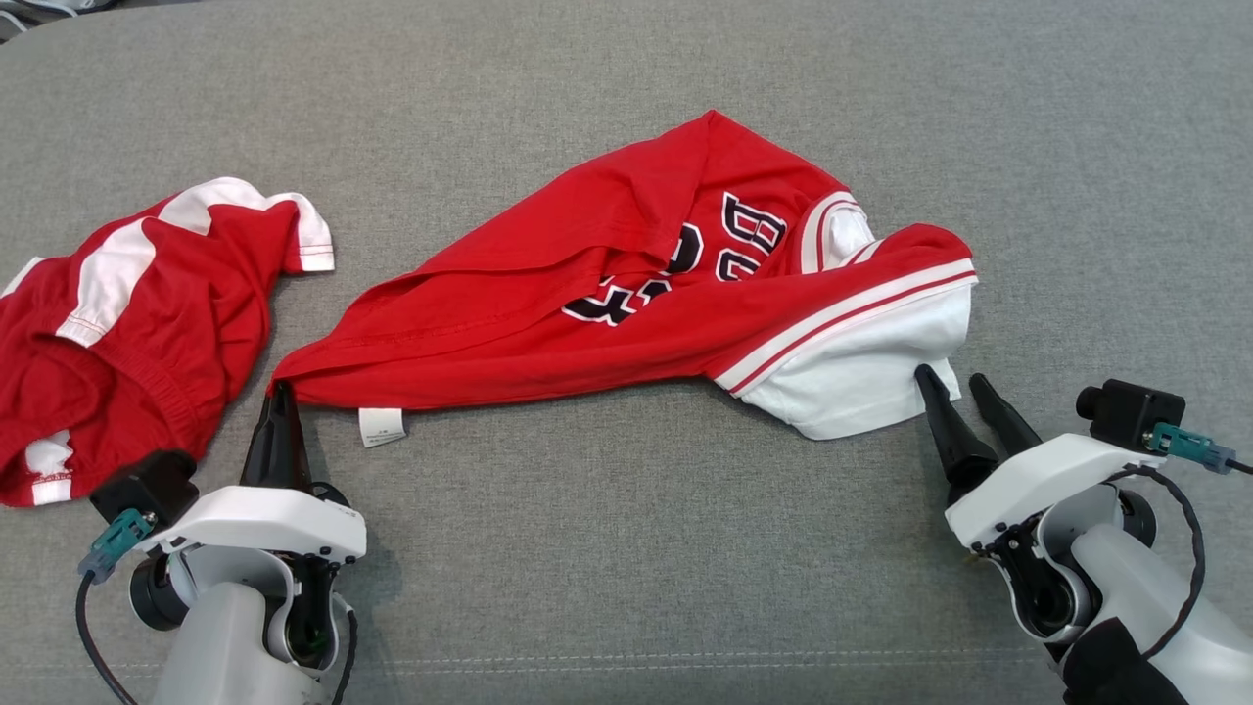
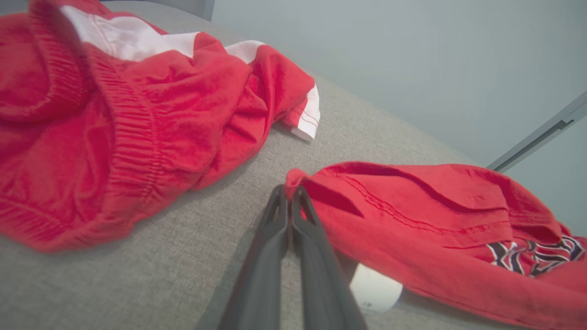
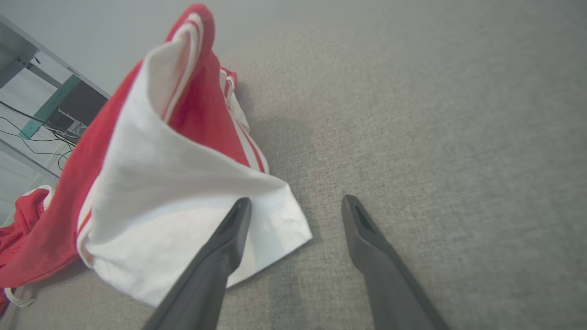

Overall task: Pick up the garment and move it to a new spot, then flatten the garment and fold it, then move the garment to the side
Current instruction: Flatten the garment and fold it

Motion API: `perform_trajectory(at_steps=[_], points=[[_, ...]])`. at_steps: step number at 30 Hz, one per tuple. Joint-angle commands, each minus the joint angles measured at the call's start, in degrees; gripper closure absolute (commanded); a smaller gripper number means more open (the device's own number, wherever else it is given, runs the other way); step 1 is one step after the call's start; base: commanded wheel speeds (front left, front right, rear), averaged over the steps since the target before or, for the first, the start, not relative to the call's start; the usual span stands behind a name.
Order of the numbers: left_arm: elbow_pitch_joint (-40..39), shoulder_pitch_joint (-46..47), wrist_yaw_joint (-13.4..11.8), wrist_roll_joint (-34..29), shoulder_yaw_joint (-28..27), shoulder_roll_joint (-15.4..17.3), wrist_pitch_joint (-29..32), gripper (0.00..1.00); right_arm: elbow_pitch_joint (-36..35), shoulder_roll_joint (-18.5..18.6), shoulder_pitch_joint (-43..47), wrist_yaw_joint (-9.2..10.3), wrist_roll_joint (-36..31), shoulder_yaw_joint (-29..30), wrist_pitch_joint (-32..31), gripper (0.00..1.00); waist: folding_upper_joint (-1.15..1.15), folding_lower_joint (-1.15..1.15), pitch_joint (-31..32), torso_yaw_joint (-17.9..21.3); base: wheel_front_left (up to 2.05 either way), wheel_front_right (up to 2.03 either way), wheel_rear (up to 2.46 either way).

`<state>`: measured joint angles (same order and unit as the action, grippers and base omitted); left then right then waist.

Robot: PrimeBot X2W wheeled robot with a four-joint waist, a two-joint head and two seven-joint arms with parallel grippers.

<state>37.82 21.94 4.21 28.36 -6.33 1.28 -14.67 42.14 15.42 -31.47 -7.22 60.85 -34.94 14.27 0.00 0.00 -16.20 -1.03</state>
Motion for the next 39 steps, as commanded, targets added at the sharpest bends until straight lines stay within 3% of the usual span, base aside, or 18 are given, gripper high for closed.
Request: perform_trajectory(at_steps=[1, 10, 11, 12, 16, 25, 31, 35, 39], points=[[-1.32, 1.64, -0.37, 0.52, -1.17, 1.60, -0.33, 1.00, 0.03, 0.13, 0.13, -0.26, -0.41, -1.40, 0.73, 0.00, 0.00, 0.00, -0.14, -0.13, 0.00, 0.00, 0.00], [-1.36, 1.77, -0.42, 0.77, -0.99, 1.60, -0.33, 1.00, 1.63, 0.03, -0.61, -0.26, 0.77, -4.08, 0.13, 0.00, 0.00, 0.00, -0.42, -0.38, 0.00, 0.00, 0.00], [-1.37, 1.79, -0.41, 0.78, -0.98, 1.60, -0.33, 1.00, 1.74, 0.06, -0.63, -0.26, 0.92, -4.34, 0.14, 0.09, 0.00, 0.00, -0.42, -0.37, 0.00, 0.00, 0.00], [-1.36, 1.80, -0.40, 0.81, -0.99, 1.60, -0.33, 1.00, 1.81, 0.11, -0.63, -0.26, 1.10, -4.57, 0.15, 0.24, 0.00, 0.00, -0.41, -0.35, 0.00, 0.00, 0.00], [-1.28, 1.77, -0.42, 0.92, -1.00, 1.60, -0.33, 1.00, 1.61, 0.43, -0.55, -0.26, 1.93, -5.04, 0.29, 1.00, 0.00, 0.00, -0.22, -0.09, 0.00, 0.00, 0.00], [-2.70, 1.58, -0.29, -0.24, -1.55, 1.60, -0.33, 1.00, -3.70, 2.72, -0.59, -0.26, 2.02, -1.97, 0.70, 1.00, 0.00, 0.00, 1.33, 1.19, 0.00, 0.00, 0.00], [-3.88, 3.28, 1.18, -3.45, -0.91, 1.60, -0.33, 1.00, -10.60, 4.62, -0.90, -0.26, 0.56, -0.43, 0.72, 1.00, 0.00, 0.00, 3.74, 1.73, 0.00, 0.00, 0.00], [-1.00, 10.64, 2.68, -5.60, 3.03, 4.28, 1.05, 1.00, -16.29, 5.34, -5.09, -0.26, 5.05, 0.01, -2.56, 1.00, 0.00, 0.00, 5.24, 1.60, 0.00, 0.00, 0.00], [1.70, 20.89, 3.11, -3.42, 5.15, 6.87, 8.26, 1.00, -18.10, 3.48, -10.98, -0.26, 15.14, 3.72, -9.13, 1.00, 0.00, 0.00, 5.66, 1.37, 0.00, 0.00, 0.00]])
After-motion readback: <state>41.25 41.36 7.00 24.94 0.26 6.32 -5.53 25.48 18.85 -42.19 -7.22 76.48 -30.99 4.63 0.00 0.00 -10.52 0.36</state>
